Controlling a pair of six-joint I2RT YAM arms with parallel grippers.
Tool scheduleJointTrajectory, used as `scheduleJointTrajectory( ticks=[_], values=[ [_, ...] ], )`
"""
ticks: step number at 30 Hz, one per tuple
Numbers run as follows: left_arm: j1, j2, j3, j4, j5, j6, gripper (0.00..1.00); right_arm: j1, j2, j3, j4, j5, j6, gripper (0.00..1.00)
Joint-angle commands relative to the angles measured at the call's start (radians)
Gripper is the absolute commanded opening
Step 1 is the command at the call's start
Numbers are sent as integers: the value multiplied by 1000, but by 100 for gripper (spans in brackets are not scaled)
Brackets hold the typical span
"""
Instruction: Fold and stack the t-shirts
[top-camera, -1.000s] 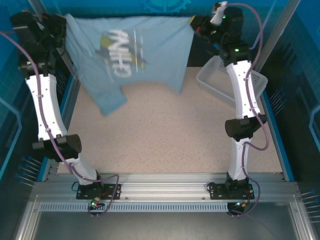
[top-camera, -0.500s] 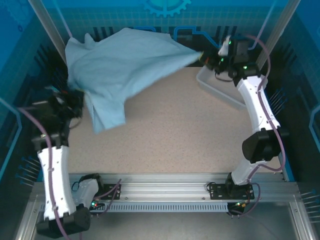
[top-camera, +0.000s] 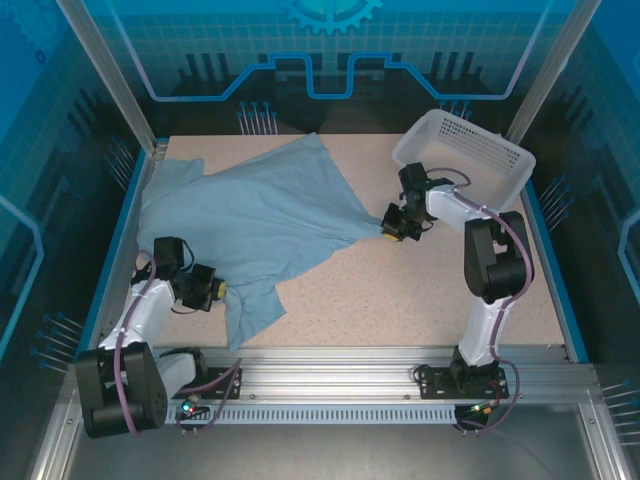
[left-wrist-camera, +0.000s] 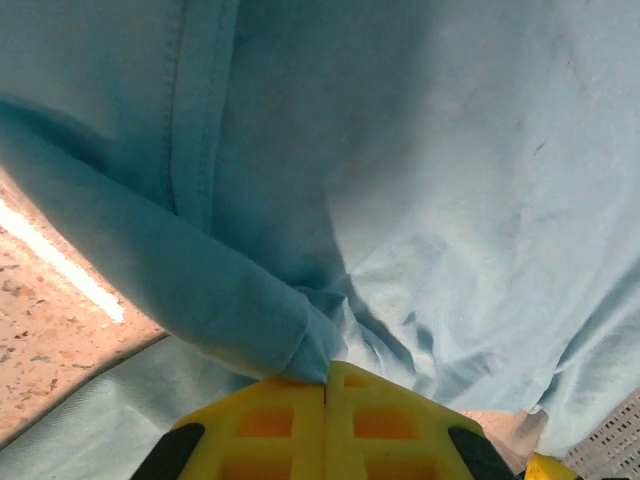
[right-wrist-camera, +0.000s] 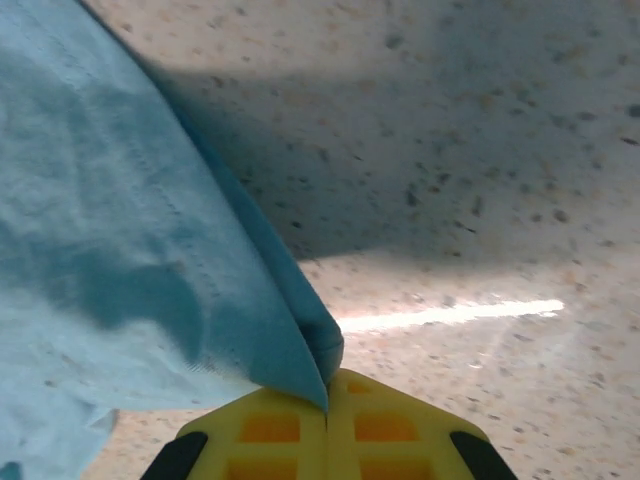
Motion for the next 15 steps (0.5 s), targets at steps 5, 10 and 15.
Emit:
scheduleJointTrajectory(
  ticks=[5, 10, 15],
  values=[
    [-45, -19, -29, 24, 25, -20, 0, -54, -209, -117, -134, 318, 31, 0],
    [-122, 43, -7, 85, 9, -60, 0, -173, -321, -225, -176, 326, 12, 0],
    [-205, 126, 22, 109, -18, -79, 0, -196, -361, -304, -201, 289, -5, 0]
  ],
)
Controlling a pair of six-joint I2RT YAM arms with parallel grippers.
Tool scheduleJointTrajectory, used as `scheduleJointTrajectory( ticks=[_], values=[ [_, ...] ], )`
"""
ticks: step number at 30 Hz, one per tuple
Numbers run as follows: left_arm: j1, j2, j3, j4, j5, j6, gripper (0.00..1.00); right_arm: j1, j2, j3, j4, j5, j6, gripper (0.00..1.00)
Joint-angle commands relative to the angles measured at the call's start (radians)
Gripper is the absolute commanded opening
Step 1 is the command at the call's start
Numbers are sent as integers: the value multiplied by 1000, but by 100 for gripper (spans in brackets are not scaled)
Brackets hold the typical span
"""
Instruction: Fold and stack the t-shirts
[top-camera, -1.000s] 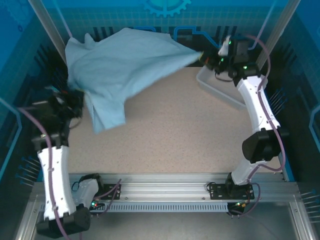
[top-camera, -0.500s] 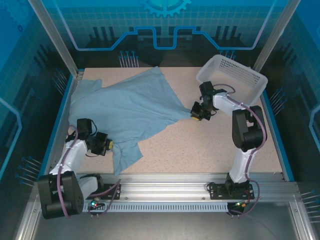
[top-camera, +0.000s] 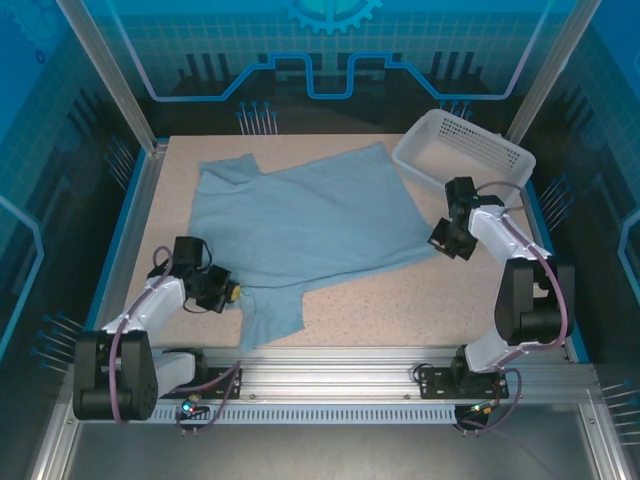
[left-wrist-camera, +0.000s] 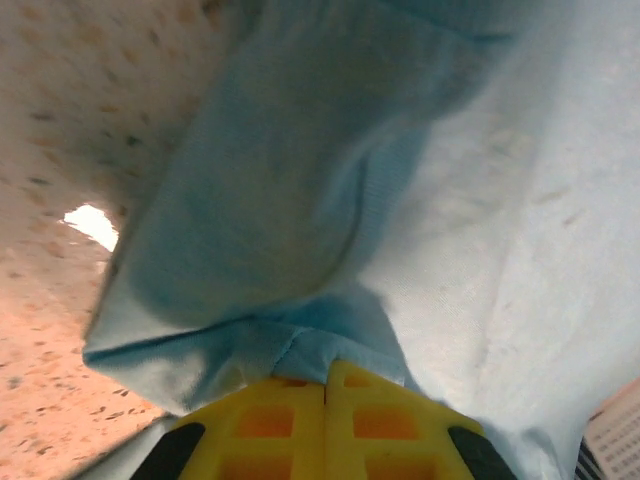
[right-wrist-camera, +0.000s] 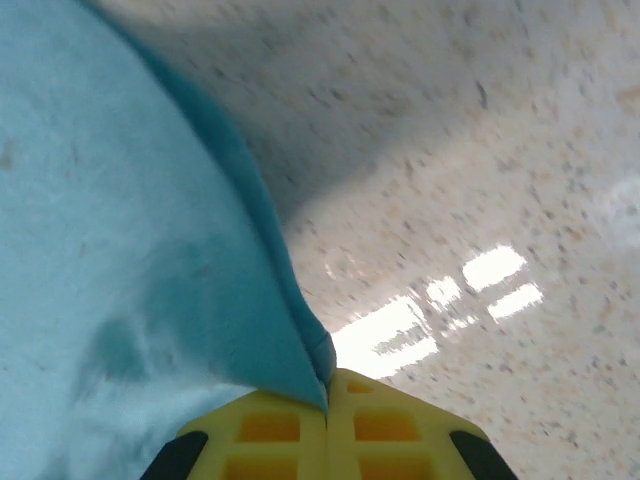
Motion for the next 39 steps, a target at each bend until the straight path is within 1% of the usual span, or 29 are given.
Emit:
scheduleJointTrajectory(
  ticks=[1, 5, 6, 7, 10, 11, 13, 14, 15, 16, 17, 18, 20, 22, 25, 26, 29, 31, 36, 39],
  values=[
    [-45, 38, 38, 24, -21, -35, 0, 3, -37, -68, -54, 2, -3, 0],
    [-66, 36, 68, -13, -68, -33, 0, 10, -58, -103, -41, -17, 3, 0],
    [-66, 27, 81, -39, -81, -30, 4, 14, -58, -97, -54, -11, 1, 0],
    [-66, 13, 102, -79, -102, -27, 13, 16, -64, -90, -69, 0, 0, 0],
    [-69, -79, 176, -235, -180, -32, 37, 21, -129, -65, -121, 61, 7, 9],
    [-71, -120, 207, -289, -220, -41, 45, 25, -171, -55, -134, 85, 10, 15],
    [-73, -179, 268, -374, -295, -57, 54, 48, -227, -36, -139, 114, 10, 27],
    [-72, -194, 293, -394, -320, -61, 57, 68, -248, -23, -134, 127, 4, 34],
    [-73, -194, 319, -399, -339, -65, 58, 97, -258, -12, -124, 131, -2, 39],
    [-71, -173, 336, -381, -338, -64, 59, 121, -256, -2, -108, 122, -8, 41],
    [-71, -133, 351, -347, -326, -65, 58, 147, -243, 2, -67, 83, -22, 42],
    [-69, -88, 361, -307, -307, -64, 56, 162, -228, 1, -25, 46, -32, 41],
    [-69, 44, 396, -219, -268, -55, 49, 198, -188, 3, 34, 10, -28, 39],
    [-69, 194, 456, -161, -260, -42, 39, 227, -121, 1, 150, -92, -42, 37],
    [-56, 389, 544, -104, -244, -26, 30, 274, 26, 69, 204, -161, -57, 32],
    [-50, 449, 573, -90, -235, -23, 29, 287, 81, 102, 210, -186, -62, 32],
    [-29, 600, 650, -88, -206, -10, 28, 327, 225, 209, 173, -194, -75, 30],
    [-8, 679, 710, -118, -210, 22, 28, 347, 318, 282, 133, -195, -67, 30],
    [77, 863, 855, -139, -168, 109, 28, 366, 527, 449, 30, -219, -28, 31],
    [112, 959, 990, -125, -132, 197, 33, 363, 605, 546, 3, -224, -27, 32]
  ],
)
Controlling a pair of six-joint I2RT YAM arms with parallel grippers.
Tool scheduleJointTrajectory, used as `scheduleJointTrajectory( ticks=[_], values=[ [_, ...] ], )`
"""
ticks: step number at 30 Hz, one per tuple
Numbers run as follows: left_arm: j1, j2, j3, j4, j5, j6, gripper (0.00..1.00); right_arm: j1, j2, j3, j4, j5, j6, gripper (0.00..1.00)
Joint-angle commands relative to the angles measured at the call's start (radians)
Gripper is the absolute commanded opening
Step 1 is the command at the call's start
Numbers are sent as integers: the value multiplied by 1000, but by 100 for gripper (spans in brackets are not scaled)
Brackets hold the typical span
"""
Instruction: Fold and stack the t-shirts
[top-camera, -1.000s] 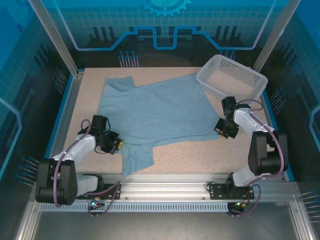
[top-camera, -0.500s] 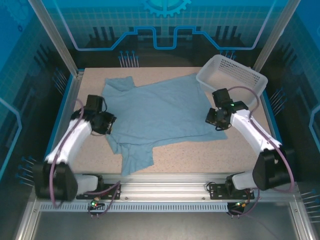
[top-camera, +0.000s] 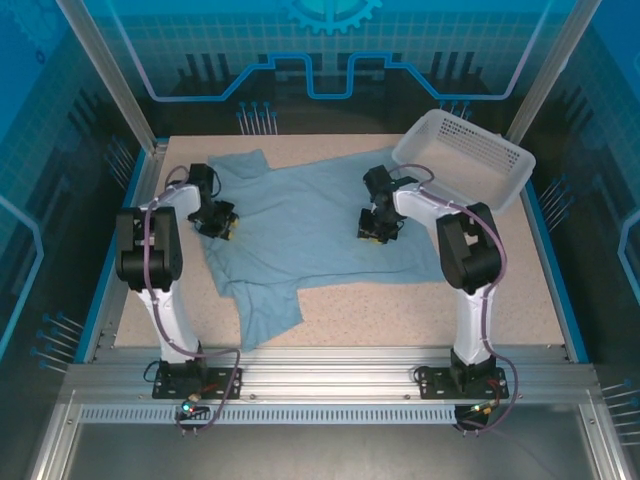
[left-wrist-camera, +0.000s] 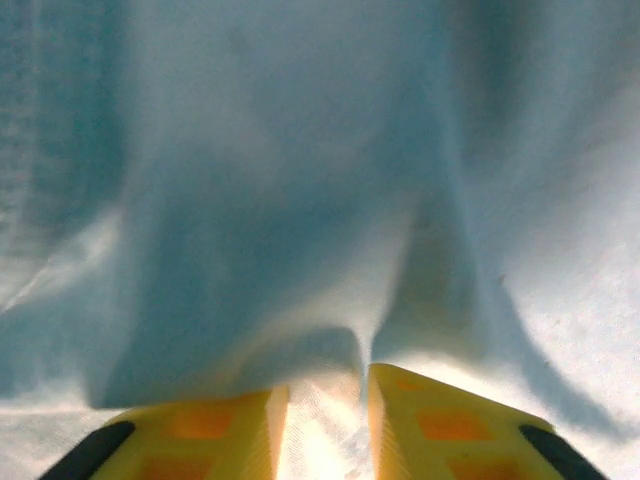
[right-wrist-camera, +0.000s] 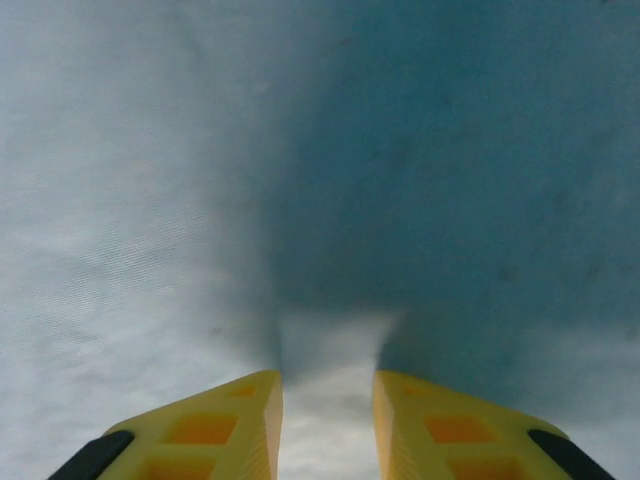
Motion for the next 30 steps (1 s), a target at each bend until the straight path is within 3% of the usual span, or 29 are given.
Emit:
scheduleJointTrajectory(
  ticks=[1, 4, 7, 11, 15, 22, 30],
  values=[
    [47, 119, 139, 9, 31, 144, 36, 1, 85, 121, -87, -32, 10, 33],
    [50, 112, 236, -5, 14, 215, 46, -11, 105, 227, -126, -64, -10, 36],
    [37, 6, 251, -96, -57, 243, 51, -19, 81, 318, -173, -53, -19, 39],
    [-3, -177, 40, -100, -72, 153, 50, -48, 58, 360, -180, -59, 2, 41],
    [-47, -273, -207, 49, 28, 17, 49, -78, 92, 403, -174, -72, 10, 41],
    [-22, -257, -333, 69, -33, 11, 44, -88, 188, 469, -189, -130, 11, 40],
    [53, -346, -480, 63, -85, 37, 43, -52, 280, 441, -273, -75, 31, 38]
  ],
)
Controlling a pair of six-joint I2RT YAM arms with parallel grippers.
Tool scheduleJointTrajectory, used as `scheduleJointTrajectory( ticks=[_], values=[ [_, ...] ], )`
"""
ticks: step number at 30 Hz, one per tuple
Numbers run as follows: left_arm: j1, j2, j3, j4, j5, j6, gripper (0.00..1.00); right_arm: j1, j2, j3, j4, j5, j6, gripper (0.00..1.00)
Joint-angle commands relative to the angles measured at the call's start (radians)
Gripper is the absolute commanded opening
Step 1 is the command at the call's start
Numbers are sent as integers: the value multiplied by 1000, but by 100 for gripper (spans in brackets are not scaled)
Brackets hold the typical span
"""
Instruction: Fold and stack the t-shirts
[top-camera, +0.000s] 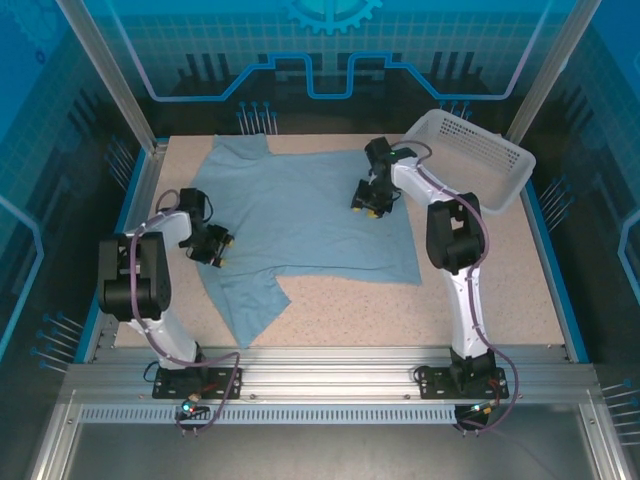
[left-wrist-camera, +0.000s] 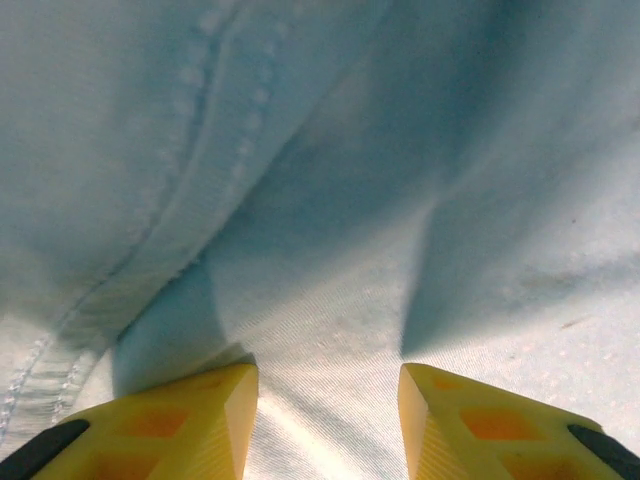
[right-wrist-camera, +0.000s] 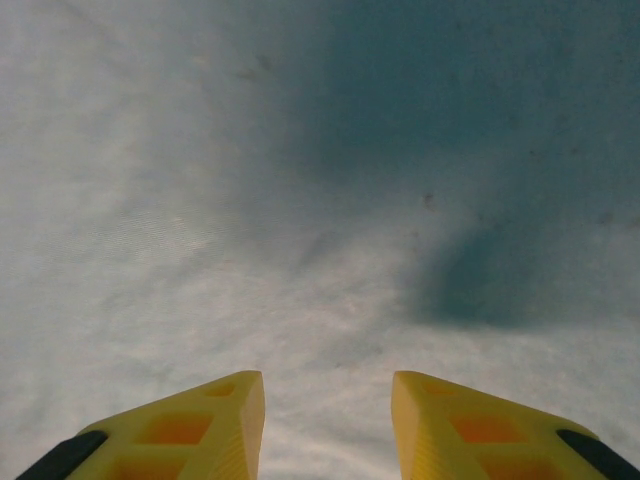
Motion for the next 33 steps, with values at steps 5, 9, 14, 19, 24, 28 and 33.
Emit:
scheduleJointTrajectory(
  ticks=[5, 9, 14, 19, 24, 28, 33],
  values=[
    [91, -121, -126, -47, -100, 45, 43, 2, 127, 69, -209, 84, 8, 38],
    [149, -169, -165, -50, -101, 83, 46, -6, 143, 81, -225, 111, -4, 37],
    [184, -188, -179, -30, -83, 109, 48, -10, 143, 81, -235, 149, -5, 35],
    [207, -184, -150, -126, -160, 120, 46, -19, 141, 86, -253, 199, -3, 34],
    [273, -208, -149, -195, -245, 169, 43, -41, 141, 95, -253, 206, -11, 34],
    [326, -244, -137, -230, -295, 192, 43, -52, 149, 123, -255, 189, -20, 34],
    [265, -330, -55, -254, -273, 176, 43, -32, 103, 157, -226, 164, -62, 34]
  ],
)
